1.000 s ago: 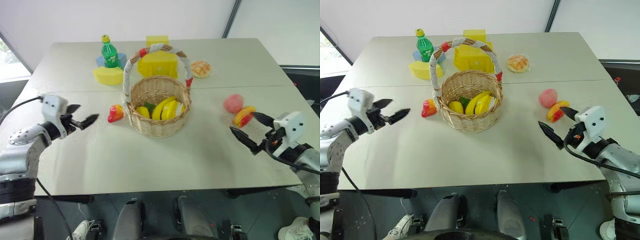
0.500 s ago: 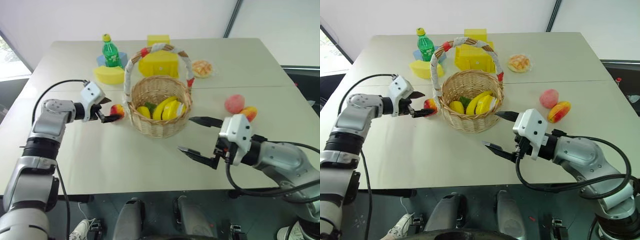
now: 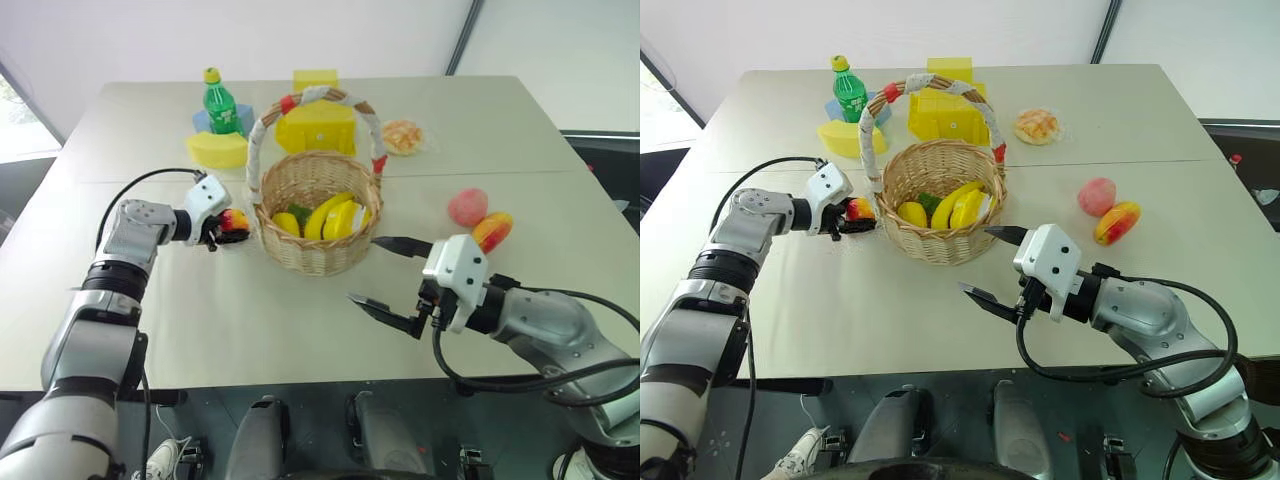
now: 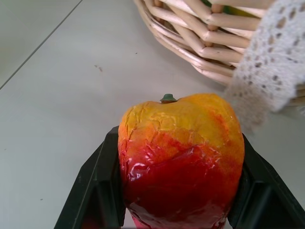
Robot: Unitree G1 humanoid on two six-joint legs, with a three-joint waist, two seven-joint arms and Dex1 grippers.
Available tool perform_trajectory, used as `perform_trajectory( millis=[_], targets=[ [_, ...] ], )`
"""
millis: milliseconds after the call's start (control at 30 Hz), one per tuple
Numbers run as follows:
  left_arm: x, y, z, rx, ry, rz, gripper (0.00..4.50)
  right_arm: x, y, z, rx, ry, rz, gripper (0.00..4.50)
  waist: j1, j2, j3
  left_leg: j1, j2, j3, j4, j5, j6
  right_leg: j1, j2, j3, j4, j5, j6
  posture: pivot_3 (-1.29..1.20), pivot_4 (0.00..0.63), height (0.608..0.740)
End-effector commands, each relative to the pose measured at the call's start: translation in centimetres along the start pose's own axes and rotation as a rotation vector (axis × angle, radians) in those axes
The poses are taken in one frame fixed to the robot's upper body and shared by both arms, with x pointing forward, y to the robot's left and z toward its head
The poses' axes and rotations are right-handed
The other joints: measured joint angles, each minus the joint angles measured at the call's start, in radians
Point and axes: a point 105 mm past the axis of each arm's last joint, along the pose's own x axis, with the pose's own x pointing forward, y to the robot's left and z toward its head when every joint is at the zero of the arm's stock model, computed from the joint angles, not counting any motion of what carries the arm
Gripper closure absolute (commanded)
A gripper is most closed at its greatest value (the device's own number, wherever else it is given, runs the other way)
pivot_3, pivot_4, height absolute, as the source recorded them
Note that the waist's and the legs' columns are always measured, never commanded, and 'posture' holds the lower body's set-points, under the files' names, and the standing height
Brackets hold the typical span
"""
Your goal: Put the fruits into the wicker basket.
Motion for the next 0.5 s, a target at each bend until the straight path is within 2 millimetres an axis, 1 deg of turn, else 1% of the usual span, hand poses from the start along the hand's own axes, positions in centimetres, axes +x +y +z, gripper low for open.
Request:
perform_trajectory(
  millis=[33, 133, 167, 200, 267, 333, 367, 433, 500],
  targets=[
    [-1.4, 1.4, 0.9, 0.021, -0.039, 0.068, 2.54, 0.1, 0.2, 0.6, -0.027, -0.029, -0.004, 0.00, 0.000, 0.000, 0.000, 0.000, 0.000, 0.000, 0.000, 0.000, 0.000, 0.000, 0.000, 0.000, 0.000, 0.000, 0.000, 0.00, 0.150, 0.740],
    [-3.0, 2.1, 1.1, -0.016, -0.097, 0.109, 2.54, 0.2, 0.3, 0.6, -0.028, -0.030, -0.004, 0.00, -0.004, 0.000, 0.000, 0.000, 0.000, 0.000, 0.000, 0.000, 0.000, 0.000, 0.000, 0.000, 0.000, 0.000, 0.000, 0.00, 0.150, 0.740],
    [-4.2, 2.4, 1.3, -0.052, -0.136, 0.128, 2.54, 0.2, 0.2, 0.6, -0.029, -0.030, -0.006, 0.00, -0.005, 0.000, 0.000, 0.000, 0.001, -0.001, 0.000, 0.000, 0.000, 0.000, 0.000, 0.000, 0.001, 0.000, 0.000, 0.00, 0.150, 0.740],
    [-5.2, 2.6, 1.7, -0.074, -0.175, 0.138, 2.54, 0.2, 0.1, 0.5, -0.028, -0.030, -0.007, 0.00, -0.007, 0.000, 0.000, 0.000, 0.001, -0.001, 0.000, 0.000, 0.000, 0.000, 0.000, 0.000, 0.001, 0.000, 0.000, 0.00, 0.150, 0.740],
    [-7.5, 2.0, 3.5, -0.121, -0.288, 0.121, 2.54, 0.2, 0.0, 0.5, -0.029, -0.028, -0.010, 0.00, -0.007, 0.000, 0.000, 0.000, 0.002, -0.002, 0.000, 0.000, 0.000, -0.001, 0.000, 0.001, 0.002, 0.000, 0.000, 0.00, 0.150, 0.740],
    [-9.1, 0.0, 6.1, -0.120, -0.389, 0.052, 2.54, 0.1, -0.3, 0.4, -0.027, -0.027, -0.012, 0.00, -0.004, 0.000, 0.000, 0.000, 0.003, -0.003, 0.000, 0.000, 0.000, -0.001, 0.000, 0.001, 0.002, 0.000, 0.000, 0.00, 0.150, 0.740],
    [-9.3, -1.3, 7.4, -0.109, -0.423, 0.017, 2.54, 0.1, -0.5, 0.3, -0.026, -0.027, -0.011, 0.00, 0.000, 0.000, 0.000, 0.000, 0.003, -0.003, 0.000, 0.000, 0.000, -0.001, -0.001, 0.001, 0.003, 0.000, 0.000, 0.00, 0.150, 0.740],
    [-8.9, -3.8, 9.2, -0.103, -0.450, -0.054, 2.54, 0.2, -0.8, 0.4, -0.026, -0.035, -0.011, 0.00, 0.008, 0.000, 0.000, -0.001, 0.003, -0.004, 0.001, 0.000, 0.000, -0.001, -0.003, 0.001, 0.003, 0.000, 0.000, 0.00, 0.150, 0.740],
    [-7.9, -6.9, 10.9, -0.046, -0.459, -0.138, 2.54, 0.5, -1.4, 0.6, -0.010, -0.060, -0.028, 0.00, 0.013, 0.000, 0.000, -0.001, 0.002, -0.005, 0.007, -0.002, 0.002, 0.002, -0.003, 0.000, 0.003, 0.000, 0.000, 0.00, 0.150, 0.740]
  ],
)
